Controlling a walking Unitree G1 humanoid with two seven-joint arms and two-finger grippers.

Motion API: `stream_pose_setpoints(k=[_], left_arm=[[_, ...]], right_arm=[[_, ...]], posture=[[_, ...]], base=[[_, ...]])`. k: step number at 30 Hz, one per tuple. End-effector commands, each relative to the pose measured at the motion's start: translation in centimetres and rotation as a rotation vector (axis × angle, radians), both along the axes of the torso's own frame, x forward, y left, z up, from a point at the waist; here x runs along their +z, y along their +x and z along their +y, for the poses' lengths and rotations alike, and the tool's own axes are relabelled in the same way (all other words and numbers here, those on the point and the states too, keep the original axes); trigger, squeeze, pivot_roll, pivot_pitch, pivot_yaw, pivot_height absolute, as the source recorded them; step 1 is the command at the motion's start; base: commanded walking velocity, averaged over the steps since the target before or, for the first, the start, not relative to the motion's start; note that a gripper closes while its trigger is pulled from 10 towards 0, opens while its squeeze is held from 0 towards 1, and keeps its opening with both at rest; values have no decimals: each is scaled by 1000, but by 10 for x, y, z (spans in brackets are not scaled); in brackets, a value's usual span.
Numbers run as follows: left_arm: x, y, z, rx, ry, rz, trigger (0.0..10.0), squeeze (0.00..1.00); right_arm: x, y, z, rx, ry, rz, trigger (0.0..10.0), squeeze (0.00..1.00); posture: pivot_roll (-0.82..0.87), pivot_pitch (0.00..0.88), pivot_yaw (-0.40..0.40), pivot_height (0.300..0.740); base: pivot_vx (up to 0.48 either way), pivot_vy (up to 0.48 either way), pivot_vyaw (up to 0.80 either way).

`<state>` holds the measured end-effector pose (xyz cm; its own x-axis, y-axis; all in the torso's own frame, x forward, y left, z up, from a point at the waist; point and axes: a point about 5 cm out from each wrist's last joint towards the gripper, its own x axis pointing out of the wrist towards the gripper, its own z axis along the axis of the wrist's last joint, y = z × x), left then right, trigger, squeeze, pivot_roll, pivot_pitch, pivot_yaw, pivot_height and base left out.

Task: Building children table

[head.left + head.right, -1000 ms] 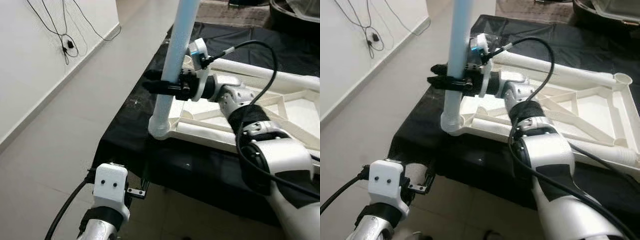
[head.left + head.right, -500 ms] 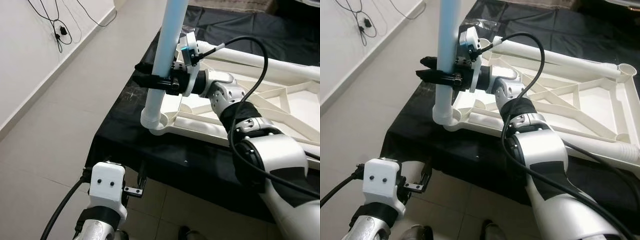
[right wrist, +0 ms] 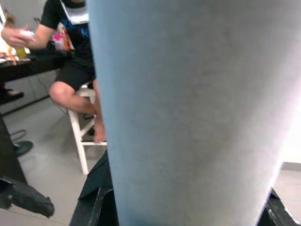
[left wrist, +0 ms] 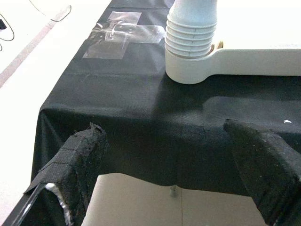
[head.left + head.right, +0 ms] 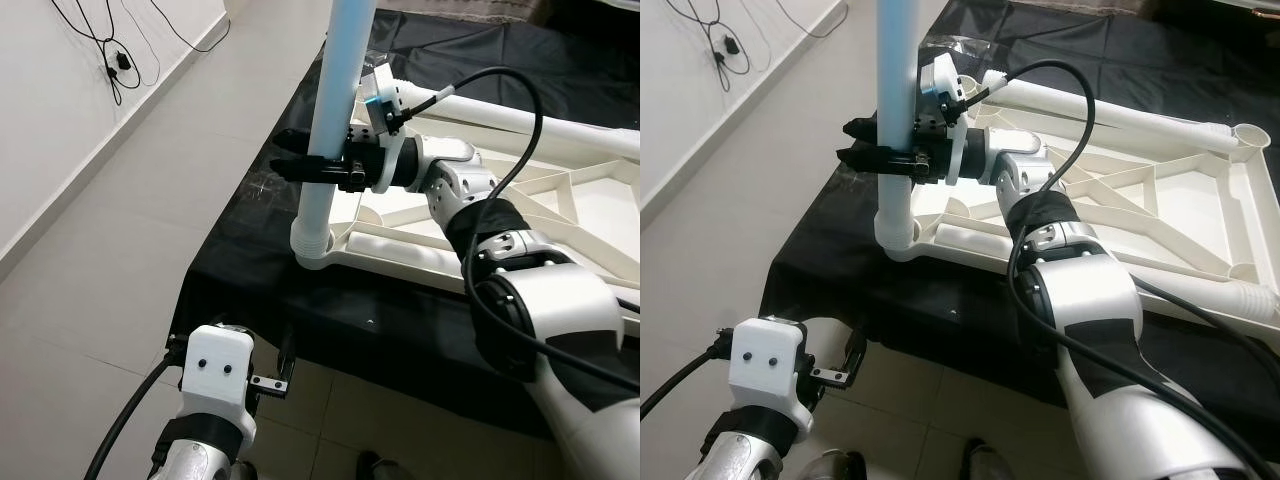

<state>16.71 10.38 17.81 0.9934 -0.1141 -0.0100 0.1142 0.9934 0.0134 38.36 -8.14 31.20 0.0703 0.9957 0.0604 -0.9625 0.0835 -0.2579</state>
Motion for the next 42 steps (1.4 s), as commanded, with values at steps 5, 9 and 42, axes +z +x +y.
stream_pose_setpoints(k=[5, 9, 42], left_arm=[[-3, -4, -14, -55, -13, 24, 10000, 0], [-3, -3, -14, -54, -10, 23, 10000, 0], [-2, 3, -9, -32, 13, -5, 10000, 0]], right_arm=[[-13, 2, 4, -39, -92, -18, 10000, 0], [-17, 1, 5, -32, -122, -17, 10000, 0], [-64, 22, 34, -603, -69, 163, 10000, 0]], posture=[[156, 286, -30, 740], [158, 286, -32, 740], [143, 252, -27, 740]], base=[[0, 0, 0], [0, 0, 0], [0, 0, 0]])
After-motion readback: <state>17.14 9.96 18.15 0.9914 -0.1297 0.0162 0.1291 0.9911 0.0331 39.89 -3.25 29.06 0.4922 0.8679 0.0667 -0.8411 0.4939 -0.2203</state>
